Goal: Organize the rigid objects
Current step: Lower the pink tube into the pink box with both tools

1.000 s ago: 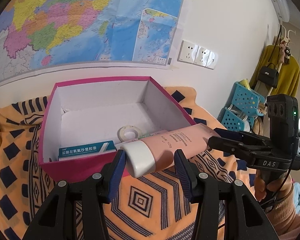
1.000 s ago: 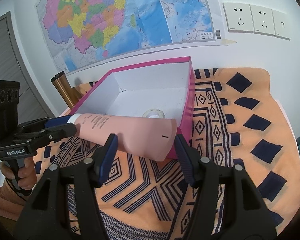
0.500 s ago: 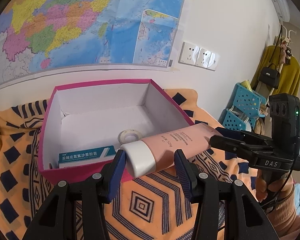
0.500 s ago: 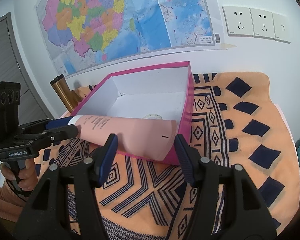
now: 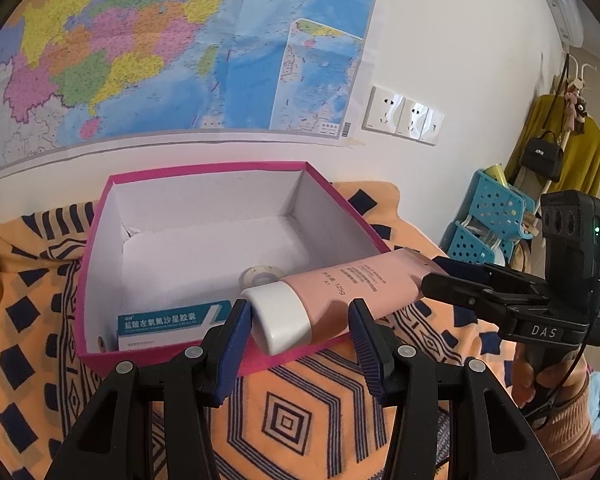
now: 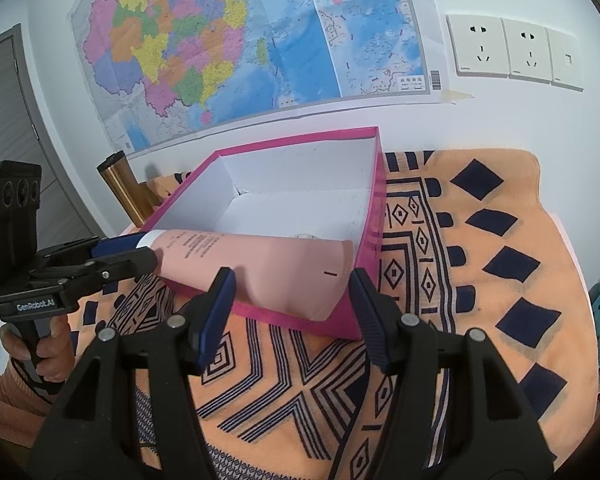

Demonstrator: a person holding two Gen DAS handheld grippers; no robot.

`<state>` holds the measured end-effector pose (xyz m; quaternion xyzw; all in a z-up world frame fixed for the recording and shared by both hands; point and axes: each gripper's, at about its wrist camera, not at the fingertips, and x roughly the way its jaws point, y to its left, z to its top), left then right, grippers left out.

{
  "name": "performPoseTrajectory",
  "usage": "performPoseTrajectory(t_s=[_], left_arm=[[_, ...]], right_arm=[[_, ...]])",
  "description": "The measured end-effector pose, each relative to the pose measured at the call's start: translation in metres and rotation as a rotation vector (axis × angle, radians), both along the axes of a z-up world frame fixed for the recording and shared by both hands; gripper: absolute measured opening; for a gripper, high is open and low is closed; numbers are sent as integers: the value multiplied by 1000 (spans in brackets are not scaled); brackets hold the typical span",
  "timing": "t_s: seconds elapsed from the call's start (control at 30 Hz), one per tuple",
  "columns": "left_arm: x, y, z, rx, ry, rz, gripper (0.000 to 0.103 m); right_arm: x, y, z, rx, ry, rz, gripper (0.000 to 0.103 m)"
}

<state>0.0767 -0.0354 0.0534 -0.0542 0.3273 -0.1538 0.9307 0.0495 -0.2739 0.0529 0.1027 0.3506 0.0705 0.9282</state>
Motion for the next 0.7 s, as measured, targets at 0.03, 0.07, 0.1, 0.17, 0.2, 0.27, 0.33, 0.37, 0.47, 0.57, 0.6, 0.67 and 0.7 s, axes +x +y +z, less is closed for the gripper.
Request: performPoseTrajectory(t_s=[0.03, 0.07, 0.1, 0.17, 0.2, 0.27, 0.33, 0.37, 0.47, 0.57, 0.6, 0.67, 0.7], left_arm=[[2, 0, 0, 3, 1, 3, 50], [5, 1, 0, 5, 3, 7, 50], [6, 1, -1, 5, 3, 9, 50], [11, 3, -1, 0, 8, 12, 50], [14, 4, -1, -2, 9, 16, 50], [19, 5, -3, -2, 12, 20, 50], [23, 6, -4, 2, 14, 25, 50], [26, 7, -6, 0, 20, 29, 50], [30, 8, -10, -1, 29, 35, 50], [35, 10, -14, -6, 39, 39, 50], [36, 10, -15, -6, 40, 40, 50], [38, 10, -16, -6, 44, 41, 50], [39, 10, -17, -6, 45, 41, 50]], right_arm=[[2, -1, 0, -1, 0, 0, 61], [4, -1, 1, 0, 0, 0, 61], [6, -1, 1, 1, 0, 1, 61], [11, -2, 1, -3, -2, 3, 61], [14, -2, 1, -7, -2, 3, 61], [18, -3, 1, -10, 1, 6, 61], [23, -3, -1, -13, 8, 5, 61], [25, -3, -2, -14, 11, 6, 61], [32, -4, -6, -17, 21, 5, 61], [37, -4, -9, -18, 32, 6, 61], [39, -4, -10, -19, 34, 5, 61], [42, -5, -11, -23, 39, 4, 61], [43, -4, -12, -23, 40, 3, 61]])
